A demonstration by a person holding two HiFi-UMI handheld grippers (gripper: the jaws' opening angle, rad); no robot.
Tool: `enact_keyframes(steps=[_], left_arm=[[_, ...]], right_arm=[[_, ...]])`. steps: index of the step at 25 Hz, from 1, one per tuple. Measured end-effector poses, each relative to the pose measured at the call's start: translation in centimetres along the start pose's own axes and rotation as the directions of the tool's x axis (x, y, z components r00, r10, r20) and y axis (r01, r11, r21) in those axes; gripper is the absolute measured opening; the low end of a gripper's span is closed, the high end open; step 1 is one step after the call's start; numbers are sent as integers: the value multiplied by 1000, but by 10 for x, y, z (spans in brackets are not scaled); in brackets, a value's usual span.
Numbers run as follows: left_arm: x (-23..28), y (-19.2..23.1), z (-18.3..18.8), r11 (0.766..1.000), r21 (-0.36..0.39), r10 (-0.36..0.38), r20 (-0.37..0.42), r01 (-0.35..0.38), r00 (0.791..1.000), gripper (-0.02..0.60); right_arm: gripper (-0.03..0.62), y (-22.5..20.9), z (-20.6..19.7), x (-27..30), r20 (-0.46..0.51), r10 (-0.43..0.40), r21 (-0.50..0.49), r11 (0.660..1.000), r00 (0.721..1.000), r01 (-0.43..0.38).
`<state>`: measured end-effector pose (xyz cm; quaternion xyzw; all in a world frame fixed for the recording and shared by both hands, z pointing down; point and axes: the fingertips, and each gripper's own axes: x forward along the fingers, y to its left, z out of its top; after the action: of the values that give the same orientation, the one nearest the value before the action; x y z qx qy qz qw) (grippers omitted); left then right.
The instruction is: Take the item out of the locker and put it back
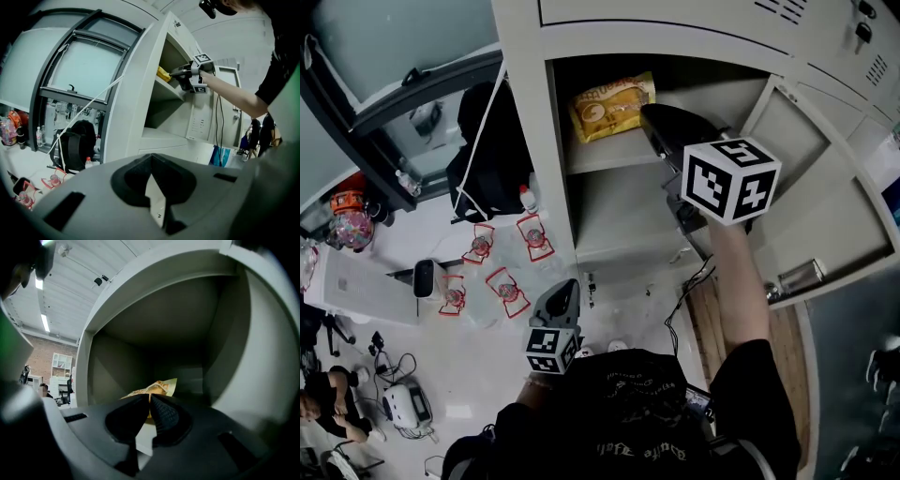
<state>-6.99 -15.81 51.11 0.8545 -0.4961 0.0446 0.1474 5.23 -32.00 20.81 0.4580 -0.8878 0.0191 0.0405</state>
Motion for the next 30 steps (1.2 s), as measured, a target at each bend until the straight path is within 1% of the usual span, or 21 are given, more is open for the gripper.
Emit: enact_keyframes(steps=[7, 11, 15, 22, 25, 30], left_arm=[[1, -2, 4, 1000, 2, -11, 5, 11, 1000, 8], [1, -2, 4, 1000, 9, -17, 1, 17, 1000, 8], [2, -4, 10, 1000, 18, -20, 15, 19, 1000, 8], [2, -10, 12, 999, 29, -37, 14, 37, 999, 8], [2, -11, 12, 999, 27, -36, 7, 36, 999, 8], [2, -15, 18, 998, 39, -50, 33, 49, 998, 8]], right_arm=[[12, 2, 3, -22, 49, -38, -11, 999, 998, 39], [12, 3, 6, -38, 95, -58, 2, 998, 994, 58], [12, 5, 10, -54, 129, -67, 7, 998, 989, 66], [12, 11, 8, -78, 157, -89, -20, 995, 984, 93], [12, 14, 2, -84, 147, -89, -35, 995, 985, 96], [12, 16, -7, -100, 158, -108, -24, 993, 982, 113]])
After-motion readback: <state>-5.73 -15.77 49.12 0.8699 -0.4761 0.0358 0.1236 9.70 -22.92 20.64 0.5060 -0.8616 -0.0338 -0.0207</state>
